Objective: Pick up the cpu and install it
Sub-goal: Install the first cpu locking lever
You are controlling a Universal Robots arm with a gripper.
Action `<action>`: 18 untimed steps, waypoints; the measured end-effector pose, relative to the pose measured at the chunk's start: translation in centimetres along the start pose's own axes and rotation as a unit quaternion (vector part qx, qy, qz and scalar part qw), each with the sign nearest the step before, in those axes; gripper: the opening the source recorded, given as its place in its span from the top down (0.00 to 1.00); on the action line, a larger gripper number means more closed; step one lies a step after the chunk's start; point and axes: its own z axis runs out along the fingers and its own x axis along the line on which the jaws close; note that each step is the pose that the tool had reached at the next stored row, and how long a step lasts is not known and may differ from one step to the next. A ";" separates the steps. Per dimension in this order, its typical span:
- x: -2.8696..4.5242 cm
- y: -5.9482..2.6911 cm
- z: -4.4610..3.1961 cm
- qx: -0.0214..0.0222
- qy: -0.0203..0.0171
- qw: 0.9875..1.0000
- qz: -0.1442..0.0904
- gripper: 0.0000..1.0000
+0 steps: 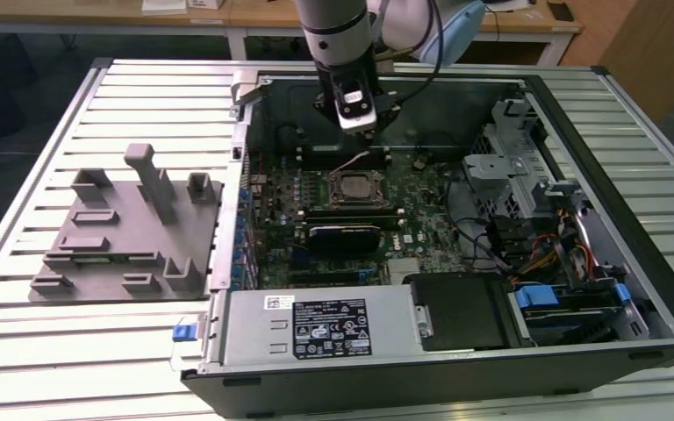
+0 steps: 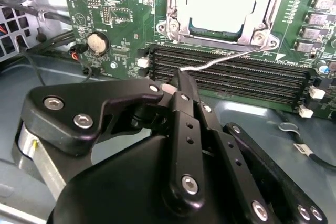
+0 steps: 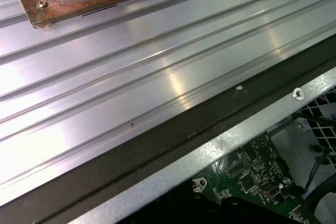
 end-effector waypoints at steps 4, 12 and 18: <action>-0.06 0.06 -0.27 0.000 0.000 1.000 0.000 0.89; -0.07 -0.11 -0.06 -0.004 0.005 1.000 -0.019 0.89; -0.13 -0.51 0.34 -0.008 0.008 0.999 -0.037 0.89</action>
